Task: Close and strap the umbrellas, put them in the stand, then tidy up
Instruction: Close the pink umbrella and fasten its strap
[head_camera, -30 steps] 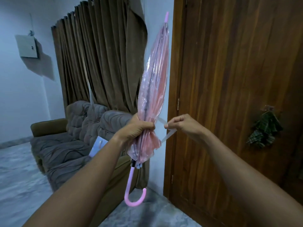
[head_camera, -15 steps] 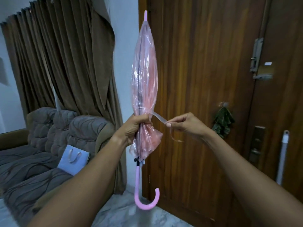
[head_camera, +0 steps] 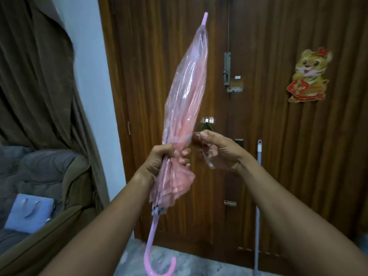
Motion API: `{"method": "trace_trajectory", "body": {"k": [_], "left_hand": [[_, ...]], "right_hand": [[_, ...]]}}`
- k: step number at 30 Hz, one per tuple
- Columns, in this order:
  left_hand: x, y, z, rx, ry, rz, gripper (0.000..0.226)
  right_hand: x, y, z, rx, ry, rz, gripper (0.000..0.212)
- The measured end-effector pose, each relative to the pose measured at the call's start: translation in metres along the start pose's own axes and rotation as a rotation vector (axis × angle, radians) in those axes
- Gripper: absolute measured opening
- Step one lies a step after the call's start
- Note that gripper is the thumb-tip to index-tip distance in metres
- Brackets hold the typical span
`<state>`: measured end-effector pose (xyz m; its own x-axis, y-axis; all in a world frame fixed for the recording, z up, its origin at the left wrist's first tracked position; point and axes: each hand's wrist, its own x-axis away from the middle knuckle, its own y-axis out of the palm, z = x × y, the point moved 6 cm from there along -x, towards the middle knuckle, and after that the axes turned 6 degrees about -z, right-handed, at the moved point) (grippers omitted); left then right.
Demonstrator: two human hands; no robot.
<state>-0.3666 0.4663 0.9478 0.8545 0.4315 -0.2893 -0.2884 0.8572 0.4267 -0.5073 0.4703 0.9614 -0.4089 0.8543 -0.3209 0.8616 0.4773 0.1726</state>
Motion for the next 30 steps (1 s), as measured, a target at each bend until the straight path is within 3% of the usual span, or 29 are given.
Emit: {"method": "trace_trajectory", "body": {"k": [6,9,12,15,19,21,25,28,30], "left_hand": [[-0.024,0.065,-0.042,-0.019,-0.076,-0.131,0.05],[-0.024,0.082,-0.051,-0.049,-0.089,-0.071,0.04],[-0.022,0.08,-0.055,-0.346,-0.101,0.054,0.038],[-0.025,0.072,-0.064,-0.597,-0.158,0.143,0.05],[-0.037,0.091,-0.081,-0.781,-0.12,0.147,0.058],[-0.043,0.092,-0.09,-0.767,-0.063,0.231,0.055],[-0.04,0.079,-0.093,-0.715,0.039,0.439,0.021],[-0.041,0.074,-0.087,-0.634,0.039,0.446,0.021],[-0.043,0.074,-0.084,-0.51,0.017,0.362,0.029]], "right_hand": [[0.06,0.004,-0.032,-0.079,-0.042,-0.083,0.024],[0.079,-0.008,-0.039,0.002,-0.041,0.064,0.022],[0.102,-0.017,-0.049,0.112,-0.107,0.284,0.012],[0.123,-0.024,-0.06,0.345,-0.165,0.518,0.015],[0.129,-0.021,-0.061,0.601,-0.159,0.651,0.015],[0.128,-0.015,-0.065,0.661,-0.148,0.644,0.016],[0.132,-0.002,-0.076,0.699,-0.043,0.464,0.024],[0.141,-0.005,-0.081,0.784,0.023,0.399,0.019],[0.147,-0.011,-0.082,0.849,0.057,0.417,0.017]]}}
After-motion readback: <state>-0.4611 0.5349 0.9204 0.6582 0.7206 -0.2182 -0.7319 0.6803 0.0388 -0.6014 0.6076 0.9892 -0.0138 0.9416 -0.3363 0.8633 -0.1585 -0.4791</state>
